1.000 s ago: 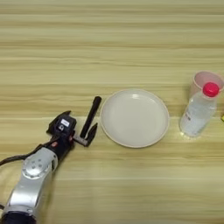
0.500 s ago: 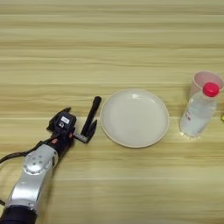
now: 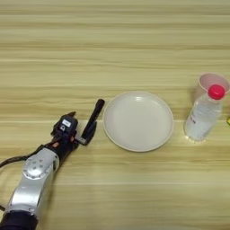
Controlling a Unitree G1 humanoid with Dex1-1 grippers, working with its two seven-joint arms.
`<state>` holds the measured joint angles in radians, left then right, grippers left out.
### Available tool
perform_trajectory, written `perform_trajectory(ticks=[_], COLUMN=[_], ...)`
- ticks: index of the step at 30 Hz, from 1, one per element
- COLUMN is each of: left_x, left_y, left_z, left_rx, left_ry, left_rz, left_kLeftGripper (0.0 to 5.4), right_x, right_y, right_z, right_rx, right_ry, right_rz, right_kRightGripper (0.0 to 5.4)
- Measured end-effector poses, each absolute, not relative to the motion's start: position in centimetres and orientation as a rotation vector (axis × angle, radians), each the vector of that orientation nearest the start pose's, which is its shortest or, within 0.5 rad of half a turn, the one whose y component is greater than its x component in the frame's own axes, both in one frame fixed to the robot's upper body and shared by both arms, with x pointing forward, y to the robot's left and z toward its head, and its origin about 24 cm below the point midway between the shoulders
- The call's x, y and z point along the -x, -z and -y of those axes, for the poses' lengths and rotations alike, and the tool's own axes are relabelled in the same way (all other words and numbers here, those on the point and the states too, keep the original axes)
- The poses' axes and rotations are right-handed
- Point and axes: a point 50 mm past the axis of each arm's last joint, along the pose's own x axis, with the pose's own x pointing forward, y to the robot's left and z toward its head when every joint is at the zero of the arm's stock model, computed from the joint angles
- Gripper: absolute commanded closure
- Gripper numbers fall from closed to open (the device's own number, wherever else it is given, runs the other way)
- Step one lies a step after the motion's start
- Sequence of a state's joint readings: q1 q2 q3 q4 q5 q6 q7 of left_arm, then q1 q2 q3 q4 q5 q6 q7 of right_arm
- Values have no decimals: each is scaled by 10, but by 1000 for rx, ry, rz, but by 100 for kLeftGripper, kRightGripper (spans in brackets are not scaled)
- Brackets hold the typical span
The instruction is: Move the objects on the table
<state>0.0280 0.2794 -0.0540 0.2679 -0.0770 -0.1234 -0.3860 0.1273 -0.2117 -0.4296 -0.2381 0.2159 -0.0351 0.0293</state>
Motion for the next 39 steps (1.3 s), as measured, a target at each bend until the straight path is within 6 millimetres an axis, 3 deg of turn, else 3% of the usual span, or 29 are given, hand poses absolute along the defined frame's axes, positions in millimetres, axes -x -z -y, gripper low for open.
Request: perform_trajectory(ticks=[24,28,39], left_x=[-233,-234,-234], left_y=[10,10,10], left_z=[-188,-188,-189], left_rx=[-164,-163,-161], left_ry=[401,401,396], left_rz=[-217,-217,-217], left_kLeftGripper=[396,455,460], right_x=[-204,-204,-203], right_y=[-101,-101,-101], right_z=[283,283,284], right_rx=[86,86,83], right_ry=[369,370,375], right_rz=[233,233,236], right_kRightGripper=[0,0,0])
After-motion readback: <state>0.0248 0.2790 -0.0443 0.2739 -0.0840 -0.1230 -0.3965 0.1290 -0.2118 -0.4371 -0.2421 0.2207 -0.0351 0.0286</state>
